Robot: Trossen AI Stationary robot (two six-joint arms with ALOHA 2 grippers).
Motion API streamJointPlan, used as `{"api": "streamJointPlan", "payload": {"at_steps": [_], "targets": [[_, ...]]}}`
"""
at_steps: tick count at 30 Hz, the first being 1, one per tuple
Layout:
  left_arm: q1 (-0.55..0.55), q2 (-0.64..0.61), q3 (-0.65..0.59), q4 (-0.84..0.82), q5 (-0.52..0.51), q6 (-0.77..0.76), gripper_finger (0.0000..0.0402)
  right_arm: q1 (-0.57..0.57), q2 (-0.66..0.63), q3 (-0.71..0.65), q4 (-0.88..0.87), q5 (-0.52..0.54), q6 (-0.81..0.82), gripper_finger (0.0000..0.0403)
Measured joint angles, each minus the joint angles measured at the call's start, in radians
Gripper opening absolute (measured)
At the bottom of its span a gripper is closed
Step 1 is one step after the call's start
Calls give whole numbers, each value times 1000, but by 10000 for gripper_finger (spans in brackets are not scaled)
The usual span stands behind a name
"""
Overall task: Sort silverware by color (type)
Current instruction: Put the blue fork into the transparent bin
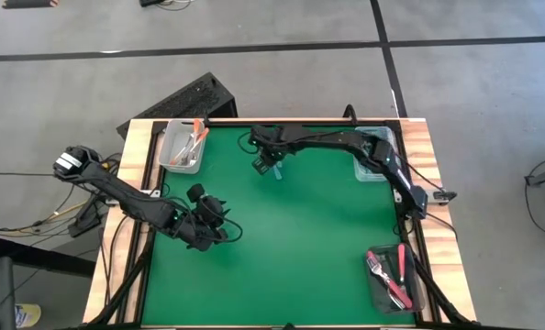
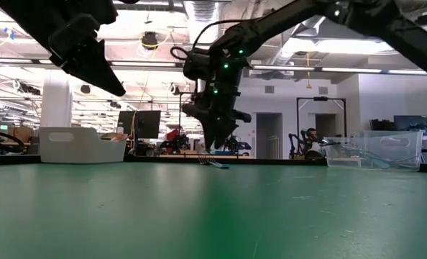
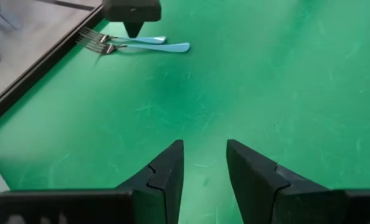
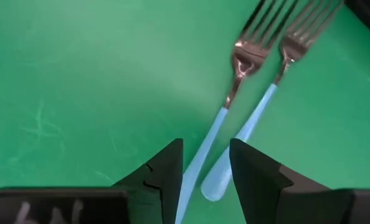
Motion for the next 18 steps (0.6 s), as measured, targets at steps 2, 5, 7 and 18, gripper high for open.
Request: {"api": "streamJointPlan", "payload": {"at_steps": [2,5,7,18], "targets": [[0,0,0,-1,-2,0,110,-11,34,57,-32,-40,2,155],[0,0,0,-1,-4,0,110,-22,89,130,-81,-66,18,155],[0,0,0,-1,-4,0,110,-23,123,183,-139,-58,18,154],[0,0,0,-18,-5,0,110,-75,160,297,-187,-109,104,146]]}}
